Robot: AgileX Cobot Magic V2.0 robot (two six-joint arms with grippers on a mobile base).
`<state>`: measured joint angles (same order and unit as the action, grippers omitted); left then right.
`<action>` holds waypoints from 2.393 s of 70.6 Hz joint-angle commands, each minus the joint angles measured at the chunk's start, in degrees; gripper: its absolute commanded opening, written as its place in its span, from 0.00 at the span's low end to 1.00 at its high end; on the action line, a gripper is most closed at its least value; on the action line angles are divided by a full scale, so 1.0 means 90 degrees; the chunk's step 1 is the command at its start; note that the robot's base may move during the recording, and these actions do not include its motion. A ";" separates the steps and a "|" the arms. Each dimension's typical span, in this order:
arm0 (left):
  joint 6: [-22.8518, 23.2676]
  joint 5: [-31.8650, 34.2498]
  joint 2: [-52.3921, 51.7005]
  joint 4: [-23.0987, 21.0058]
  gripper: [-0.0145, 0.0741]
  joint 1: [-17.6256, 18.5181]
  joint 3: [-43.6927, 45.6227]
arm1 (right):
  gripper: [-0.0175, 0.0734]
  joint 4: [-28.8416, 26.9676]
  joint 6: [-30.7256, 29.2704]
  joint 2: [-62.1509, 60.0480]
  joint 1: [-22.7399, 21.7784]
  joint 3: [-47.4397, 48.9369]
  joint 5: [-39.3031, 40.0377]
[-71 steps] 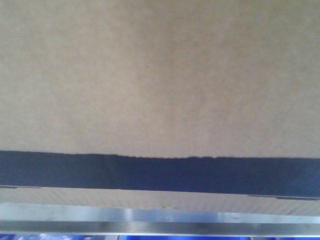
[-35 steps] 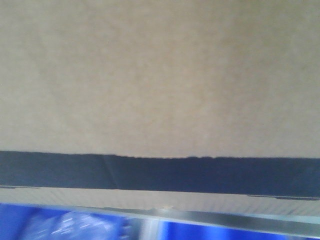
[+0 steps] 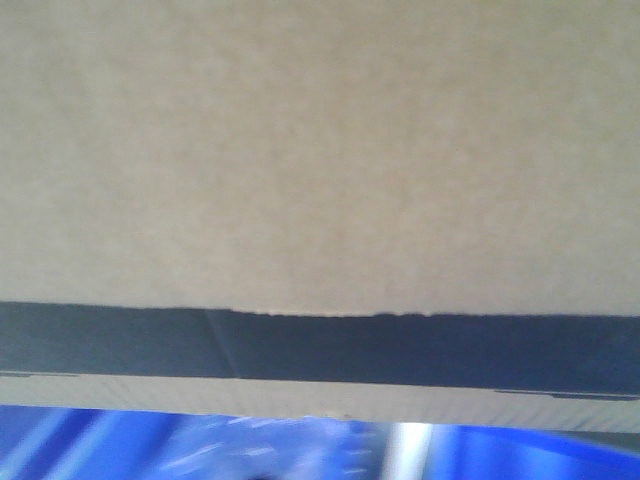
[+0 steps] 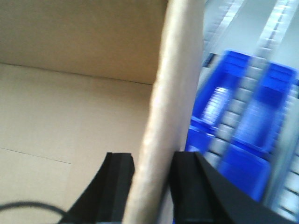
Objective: Grab box from left shelf to table start
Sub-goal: 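Lift the box with both grippers and back away from the shelf, then hold the box with both grippers while the base drives toward the table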
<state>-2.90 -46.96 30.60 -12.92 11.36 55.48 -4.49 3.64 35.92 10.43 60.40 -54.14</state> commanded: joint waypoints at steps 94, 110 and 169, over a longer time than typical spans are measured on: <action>0.0037 0.0758 -0.0034 -0.1309 0.05 0.0089 0.0247 | 0.26 -0.0424 -0.0158 0.0015 0.0033 0.0246 0.0953; 0.0037 0.0758 -0.0034 -0.1309 0.05 0.0089 0.0247 | 0.26 -0.0424 -0.0158 0.0015 0.0033 0.0246 0.0953; 0.0037 0.0758 -0.0034 -0.1309 0.05 0.0089 0.0247 | 0.26 -0.0424 -0.0158 0.0015 0.0033 0.0246 0.0953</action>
<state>-2.90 -47.16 30.47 -12.92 11.36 55.48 -4.49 3.64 35.92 10.43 60.40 -54.14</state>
